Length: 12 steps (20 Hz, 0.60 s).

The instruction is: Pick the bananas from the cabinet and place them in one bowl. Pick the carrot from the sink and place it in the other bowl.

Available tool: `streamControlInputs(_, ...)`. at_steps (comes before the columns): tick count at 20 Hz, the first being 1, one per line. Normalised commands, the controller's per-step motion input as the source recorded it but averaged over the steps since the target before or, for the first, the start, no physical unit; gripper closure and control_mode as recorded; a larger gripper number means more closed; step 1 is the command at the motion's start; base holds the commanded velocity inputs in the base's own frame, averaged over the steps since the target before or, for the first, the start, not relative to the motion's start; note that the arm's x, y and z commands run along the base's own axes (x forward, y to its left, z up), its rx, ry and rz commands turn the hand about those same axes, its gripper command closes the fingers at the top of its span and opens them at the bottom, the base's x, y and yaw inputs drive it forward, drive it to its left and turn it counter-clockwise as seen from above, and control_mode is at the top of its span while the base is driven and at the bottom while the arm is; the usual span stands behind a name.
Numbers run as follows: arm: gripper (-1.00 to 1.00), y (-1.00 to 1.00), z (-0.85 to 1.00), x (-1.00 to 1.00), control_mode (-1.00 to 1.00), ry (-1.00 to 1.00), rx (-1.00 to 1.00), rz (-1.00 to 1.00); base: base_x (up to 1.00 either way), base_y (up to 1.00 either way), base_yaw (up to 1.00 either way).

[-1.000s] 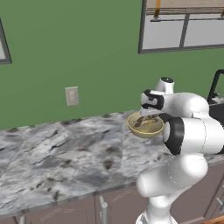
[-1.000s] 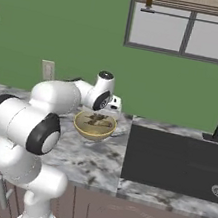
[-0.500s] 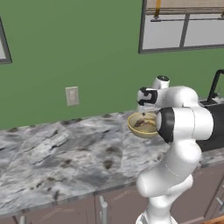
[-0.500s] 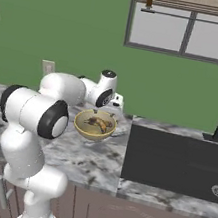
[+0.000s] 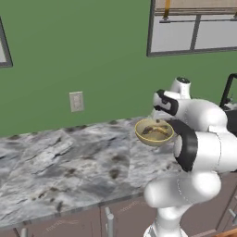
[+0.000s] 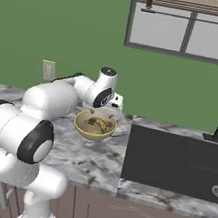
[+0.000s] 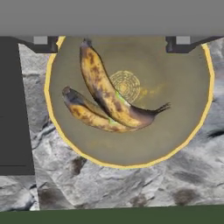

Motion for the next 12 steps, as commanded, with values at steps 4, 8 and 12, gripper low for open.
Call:
streamControlInputs(4,-1.00,0.08,-0.28,-1.00,-1.00,-0.12,0.03,0.03,0.00,0.00,0.00)
streamControlInputs(8,-1.00,0.01,-0.25,-0.57,-1.00,-0.24,-0.02,0.07,0.00,0.00,0.00)
streamControlInputs(12,-1.00,-0.02,0.00,0.00,-1.00,0.00,0.02,0.00,0.00,0.00,0.00)
